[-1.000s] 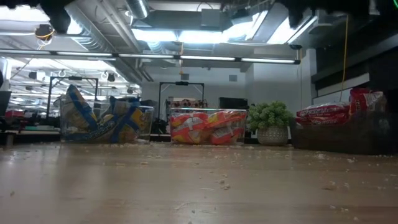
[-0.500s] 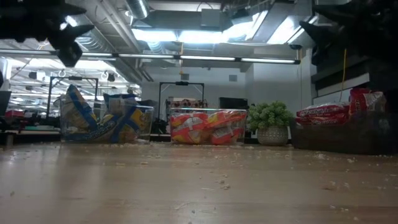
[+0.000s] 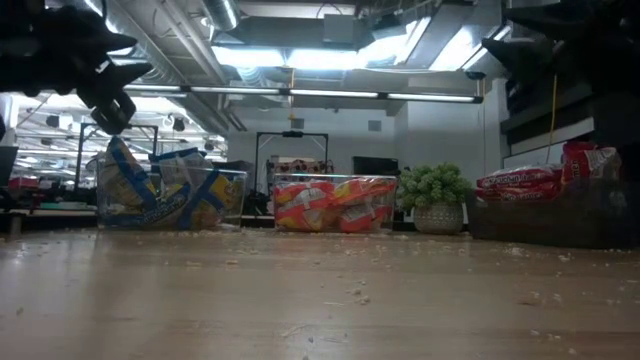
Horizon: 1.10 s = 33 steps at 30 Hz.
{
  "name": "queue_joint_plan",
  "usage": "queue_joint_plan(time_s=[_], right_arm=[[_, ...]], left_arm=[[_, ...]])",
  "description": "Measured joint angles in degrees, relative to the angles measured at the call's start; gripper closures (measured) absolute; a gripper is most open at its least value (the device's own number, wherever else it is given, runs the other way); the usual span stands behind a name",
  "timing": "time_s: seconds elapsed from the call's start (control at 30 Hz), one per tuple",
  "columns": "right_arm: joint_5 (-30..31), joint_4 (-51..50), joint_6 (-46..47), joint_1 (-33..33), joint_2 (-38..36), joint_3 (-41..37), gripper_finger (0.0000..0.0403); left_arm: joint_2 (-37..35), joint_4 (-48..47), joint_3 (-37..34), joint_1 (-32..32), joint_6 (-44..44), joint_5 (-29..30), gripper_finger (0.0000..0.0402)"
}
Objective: Sort Maruchan noodles
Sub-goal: Return to Home Position
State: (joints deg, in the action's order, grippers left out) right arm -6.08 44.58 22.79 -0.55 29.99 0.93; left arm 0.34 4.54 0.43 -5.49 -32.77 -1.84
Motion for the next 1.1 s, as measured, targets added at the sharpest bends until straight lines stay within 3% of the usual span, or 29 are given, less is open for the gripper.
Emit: queue_joint_plan(time_s=[0.13, 0.43, 0.7, 0.87, 0.97, 1.1], right_arm=[[8.58, 0.24, -2.63, 5.6, 0.69, -0.5, 0.0233], [13.01, -0.43, -5.86, 10.33, 1.68, -0.5, 0.0233], [11.02, 6.68, -6.77, 10.28, 1.41, -0.52, 0.0233], [8.41, 7.64, -8.73, 10.28, -3.29, 0.83, 0.0233], [9.15, 4.52, -11.32, 10.28, -7.75, 2.27, 0.0233], [10.85, -4.27, -13.92, 10.28, -14.19, 3.69, 0.0233]], left_arm=[[0.0, -1.15, 0.0, -2.01, 2.57, 2.33, 0.0274], [0.02, -1.83, 0.0, -4.75, 9.13, 8.3, 0.0274], [0.02, -1.12, 0.0, -4.75, 14.3, 9.87, 0.0274], [0.01, 1.09, 0.11, -4.73, 12.14, 10.1, 0.0274], [0.02, 2.66, 0.96, -4.71, 13.34, 8.37, 0.0274], [0.0, 2.97, 1.56, -4.73, 15.24, 0.32, 0.0274]])
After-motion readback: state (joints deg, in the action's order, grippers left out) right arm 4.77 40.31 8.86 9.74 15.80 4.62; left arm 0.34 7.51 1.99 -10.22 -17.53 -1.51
